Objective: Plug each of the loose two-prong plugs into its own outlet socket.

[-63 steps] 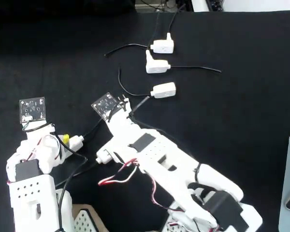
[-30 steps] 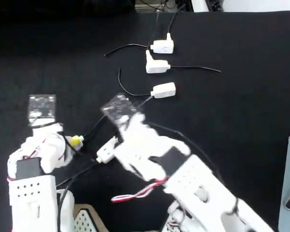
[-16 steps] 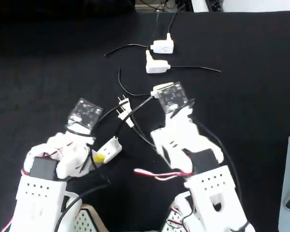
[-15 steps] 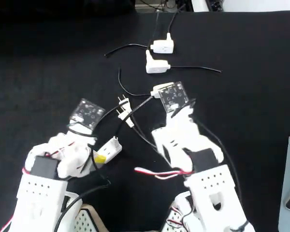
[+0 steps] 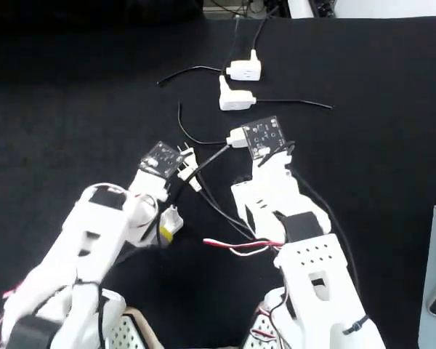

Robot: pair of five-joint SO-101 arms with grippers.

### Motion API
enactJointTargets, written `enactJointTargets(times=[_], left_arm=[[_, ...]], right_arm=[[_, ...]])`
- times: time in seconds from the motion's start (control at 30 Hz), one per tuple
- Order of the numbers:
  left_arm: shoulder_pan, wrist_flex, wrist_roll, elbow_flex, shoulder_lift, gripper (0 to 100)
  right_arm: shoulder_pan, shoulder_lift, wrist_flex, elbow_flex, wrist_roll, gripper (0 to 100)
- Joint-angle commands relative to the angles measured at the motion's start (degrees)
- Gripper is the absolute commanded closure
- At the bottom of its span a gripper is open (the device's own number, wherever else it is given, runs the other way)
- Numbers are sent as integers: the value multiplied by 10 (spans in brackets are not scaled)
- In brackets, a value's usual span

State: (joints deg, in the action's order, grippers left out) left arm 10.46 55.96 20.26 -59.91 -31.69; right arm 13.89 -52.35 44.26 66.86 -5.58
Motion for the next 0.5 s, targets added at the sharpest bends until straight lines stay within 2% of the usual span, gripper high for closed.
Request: enactJointTargets(times=[0.0, 0.13, 0.3, 0.4, 0.47], left_arm=[[6, -57, 4, 51, 88, 755], [7, -84, 4, 52, 121, 812], [28, -79, 5, 52, 120, 895], [25, -68, 7, 75, 120, 966], [17, -37, 7, 105, 120, 970]], right_arm=[[-6, 1, -12, -1, 0, 983], [-6, 1, -12, -1, 0, 983], [-6, 1, -12, -1, 0, 983], [-6, 1, -12, 0, 1, 983], [-6, 1, -11, 0, 1, 983]])
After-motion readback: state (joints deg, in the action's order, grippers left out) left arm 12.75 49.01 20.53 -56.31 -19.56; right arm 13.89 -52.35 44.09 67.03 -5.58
